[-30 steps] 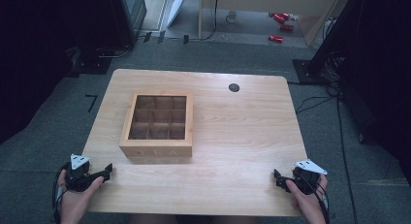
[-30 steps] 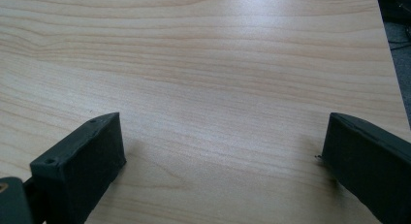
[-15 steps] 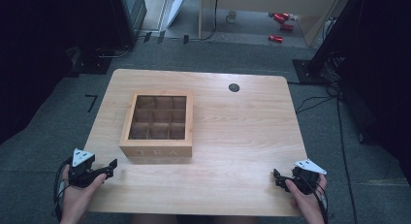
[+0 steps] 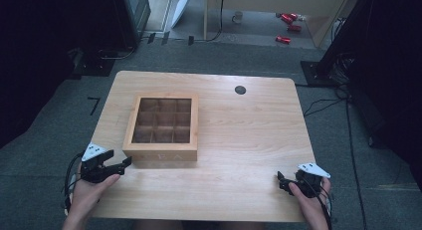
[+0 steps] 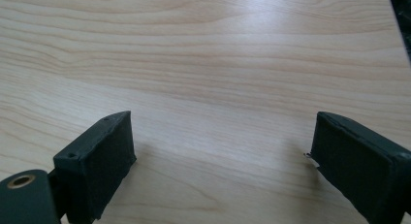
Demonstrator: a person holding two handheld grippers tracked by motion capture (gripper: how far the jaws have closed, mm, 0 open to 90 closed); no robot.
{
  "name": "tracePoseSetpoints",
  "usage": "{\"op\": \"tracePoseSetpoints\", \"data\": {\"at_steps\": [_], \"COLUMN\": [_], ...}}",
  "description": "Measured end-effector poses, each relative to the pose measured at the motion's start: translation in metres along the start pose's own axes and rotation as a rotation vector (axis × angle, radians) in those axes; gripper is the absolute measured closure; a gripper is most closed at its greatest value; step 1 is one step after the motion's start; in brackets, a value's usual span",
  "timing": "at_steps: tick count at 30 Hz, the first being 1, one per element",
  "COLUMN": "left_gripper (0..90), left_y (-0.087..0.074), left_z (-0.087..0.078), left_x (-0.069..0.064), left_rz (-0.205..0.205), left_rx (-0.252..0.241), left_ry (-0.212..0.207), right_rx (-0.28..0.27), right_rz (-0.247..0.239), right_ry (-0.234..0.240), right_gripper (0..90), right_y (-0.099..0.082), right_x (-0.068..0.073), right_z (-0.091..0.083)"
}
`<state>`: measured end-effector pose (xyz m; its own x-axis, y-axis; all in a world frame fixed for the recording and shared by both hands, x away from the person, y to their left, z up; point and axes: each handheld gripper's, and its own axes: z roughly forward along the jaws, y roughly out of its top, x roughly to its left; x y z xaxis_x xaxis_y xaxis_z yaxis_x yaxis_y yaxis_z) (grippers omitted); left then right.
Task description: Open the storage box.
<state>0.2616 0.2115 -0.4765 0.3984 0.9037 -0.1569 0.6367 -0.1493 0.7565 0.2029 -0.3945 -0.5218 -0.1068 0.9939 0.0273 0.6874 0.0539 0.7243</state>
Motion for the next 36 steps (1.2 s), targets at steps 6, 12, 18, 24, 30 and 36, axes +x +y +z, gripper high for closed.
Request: {"op": "tracePoseSetpoints", "data": {"at_steps": [6,12,18,24,30,36], "left_gripper": [30.5,39.4,47.2,49.1,50.7,52.7], "left_y": [0.001,0.001,0.002,0.003,0.004,0.005], "left_z": [0.003,0.007,0.008,0.008,0.006,0.005], "left_x": [0.001,0.000,-0.003,-0.004,-0.002,0.000], "left_rz": [0.010,0.022,0.015,0.014,0.008,-0.009], "left_rx": [-0.018,-0.033,-0.039,-0.042,-0.045,-0.045], "left_ry": [-0.022,-0.047,-0.085,-0.095,-0.104,-0.117], "right_rx": [-0.021,-0.035,-0.064,-0.089,-0.103,-0.116], "right_rz": [-0.005,-0.031,-0.034,-0.036,-0.035,-0.039], "right_ry": [0.023,0.041,0.078,0.113,0.136,0.163], "right_gripper": [8.2,8.2,8.2,8.2,8.2,8.2], "right_y": [0.010,0.021,0.034,0.047,0.057,0.066], "right_x": [0.013,0.032,0.056,0.079,0.098,0.116], "right_z": [-0.003,-0.006,-0.009,-0.009,-0.004,0.000]}}
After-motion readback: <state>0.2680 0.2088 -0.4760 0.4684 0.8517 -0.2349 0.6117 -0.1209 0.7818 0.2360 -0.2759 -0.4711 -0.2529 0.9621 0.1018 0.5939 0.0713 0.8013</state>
